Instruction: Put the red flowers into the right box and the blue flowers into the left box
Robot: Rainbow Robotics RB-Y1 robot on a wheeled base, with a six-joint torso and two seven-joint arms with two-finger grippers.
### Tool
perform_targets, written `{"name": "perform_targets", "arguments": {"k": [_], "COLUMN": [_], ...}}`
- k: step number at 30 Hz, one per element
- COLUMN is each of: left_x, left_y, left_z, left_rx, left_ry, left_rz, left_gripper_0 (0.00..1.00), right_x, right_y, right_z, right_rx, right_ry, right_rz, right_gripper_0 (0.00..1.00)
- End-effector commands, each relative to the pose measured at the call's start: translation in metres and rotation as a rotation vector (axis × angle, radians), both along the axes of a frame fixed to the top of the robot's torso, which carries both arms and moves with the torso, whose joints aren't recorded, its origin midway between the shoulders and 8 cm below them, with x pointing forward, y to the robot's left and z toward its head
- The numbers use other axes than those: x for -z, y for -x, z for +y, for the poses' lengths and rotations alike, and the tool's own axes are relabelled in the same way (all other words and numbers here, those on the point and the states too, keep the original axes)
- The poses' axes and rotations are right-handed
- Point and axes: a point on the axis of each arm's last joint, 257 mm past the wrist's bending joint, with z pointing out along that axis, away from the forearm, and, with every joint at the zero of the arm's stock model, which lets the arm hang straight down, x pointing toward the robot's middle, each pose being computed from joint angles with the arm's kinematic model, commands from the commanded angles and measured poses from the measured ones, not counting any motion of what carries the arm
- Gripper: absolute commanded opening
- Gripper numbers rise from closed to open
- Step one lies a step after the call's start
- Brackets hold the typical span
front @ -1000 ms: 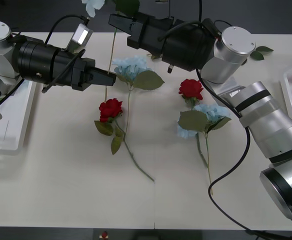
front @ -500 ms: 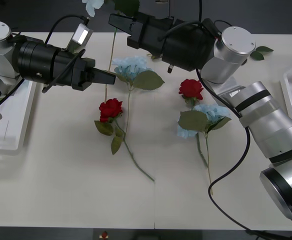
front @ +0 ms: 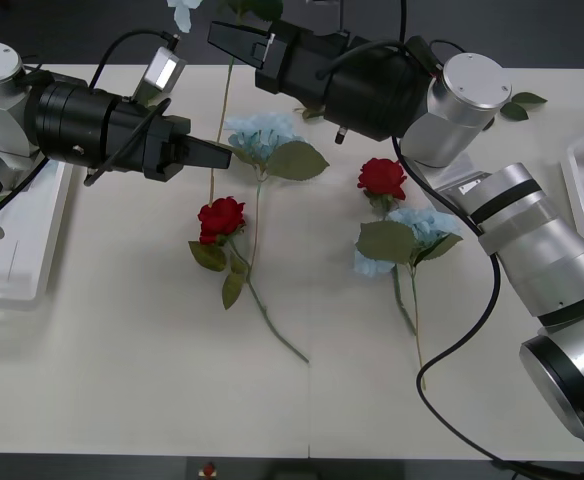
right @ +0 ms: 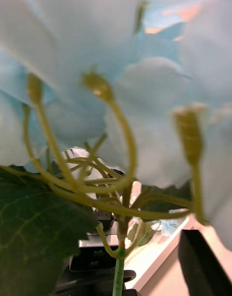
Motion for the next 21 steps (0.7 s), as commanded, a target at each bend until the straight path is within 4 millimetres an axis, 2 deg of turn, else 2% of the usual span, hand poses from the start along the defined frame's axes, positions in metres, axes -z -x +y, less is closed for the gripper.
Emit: {"name": "perform_targets", "arguments": {"k": [1,6,13,15,16,17,21], "left_x": [-0.015,-0.018,-0.026,-0.032,-0.033,-0.038,-0.046], "left_y": [-0.004,-0.008,-0.023,-0.028,-0.029,-0.033,-0.039], "left_z": [0.004,0.021,0.067,0.096,0.101,0.118,0.162], "left_rx": [-0.005,-0.031,-0.113,-0.153,-0.163,-0.192,-0.271], "left_ry": [-0.013,-0.029,-0.109,-0.163,-0.172,-0.196,-0.272], "left_rz": [-0.017,-0.028,-0.078,-0.111,-0.117,-0.133,-0.164], "left_gripper_0": [0.00,0.00,0.00,0.00,0.00,0.00,0.00], "right_x": [-0.042,-0.041,-0.040,-0.038,-0.038,-0.036,-0.026], "right_y": [0.015,0.014,0.012,0.011,0.010,0.010,0.011], "right_z": [0.018,0.016,0.010,0.006,0.004,0.000,-0.012], "right_rx": [-0.029,-0.024,-0.018,-0.015,-0.014,-0.015,-0.028], "right_ry": [-0.034,-0.029,-0.011,0.001,0.007,0.022,0.081], "right_rz": [-0.087,-0.091,-0.108,-0.117,-0.121,-0.128,-0.146], "right_gripper_0": [0.85,0.91,0.97,0.98,0.97,0.98,0.98]}}
